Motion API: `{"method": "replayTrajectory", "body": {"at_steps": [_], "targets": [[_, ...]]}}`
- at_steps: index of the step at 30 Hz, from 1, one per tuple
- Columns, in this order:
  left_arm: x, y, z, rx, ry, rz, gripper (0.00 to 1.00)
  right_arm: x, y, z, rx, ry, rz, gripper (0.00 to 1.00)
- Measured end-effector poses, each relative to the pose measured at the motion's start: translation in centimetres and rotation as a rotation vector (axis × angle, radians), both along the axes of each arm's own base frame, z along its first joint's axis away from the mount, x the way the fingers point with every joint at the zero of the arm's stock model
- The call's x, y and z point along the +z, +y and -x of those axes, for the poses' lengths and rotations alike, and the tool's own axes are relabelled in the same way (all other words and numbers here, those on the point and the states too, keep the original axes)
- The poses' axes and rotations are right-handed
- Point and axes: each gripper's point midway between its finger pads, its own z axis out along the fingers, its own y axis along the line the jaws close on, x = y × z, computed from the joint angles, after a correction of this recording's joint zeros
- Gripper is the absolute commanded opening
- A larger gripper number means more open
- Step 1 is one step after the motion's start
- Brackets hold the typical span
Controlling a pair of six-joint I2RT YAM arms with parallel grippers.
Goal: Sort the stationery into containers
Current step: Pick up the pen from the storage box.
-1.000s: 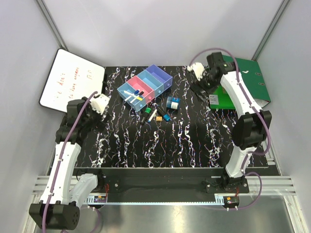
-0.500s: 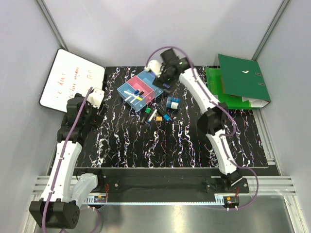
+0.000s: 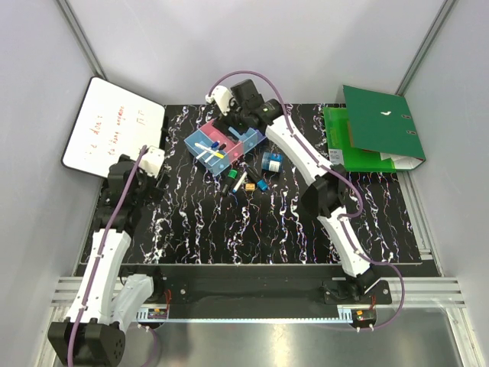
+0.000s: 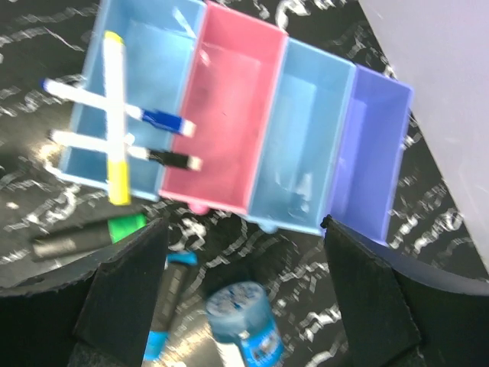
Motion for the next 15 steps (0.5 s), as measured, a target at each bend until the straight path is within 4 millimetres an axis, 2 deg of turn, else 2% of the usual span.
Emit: {"method": "replayTrajectory", "body": {"at_steps": [5, 8, 11, 15], "targets": [[-0.7, -0.1, -0.2, -0.003, 0.012, 0.004, 0.99, -0.9, 3.0, 1.3, 0.019, 0.019, -0.051, 0.77], [-0.8, -0.1, -0.2, -0.004, 0.011, 0.003, 0.99, -0.5, 4.6, 2.0, 0.028, 0.031, -0.103, 0.76], [-1.3, -0.1, -0.2, -0.004, 0.019, 0.003, 0.99, 0.1, 5.6, 2.0, 0.024, 0.030, -0.153, 0.75], [-1.9, -0.1, 0.0, -0.004, 0.030, 0.002, 0.99, -0.2, 6.2, 1.8, 0.015, 0.035, -0.177, 0.73]]}}
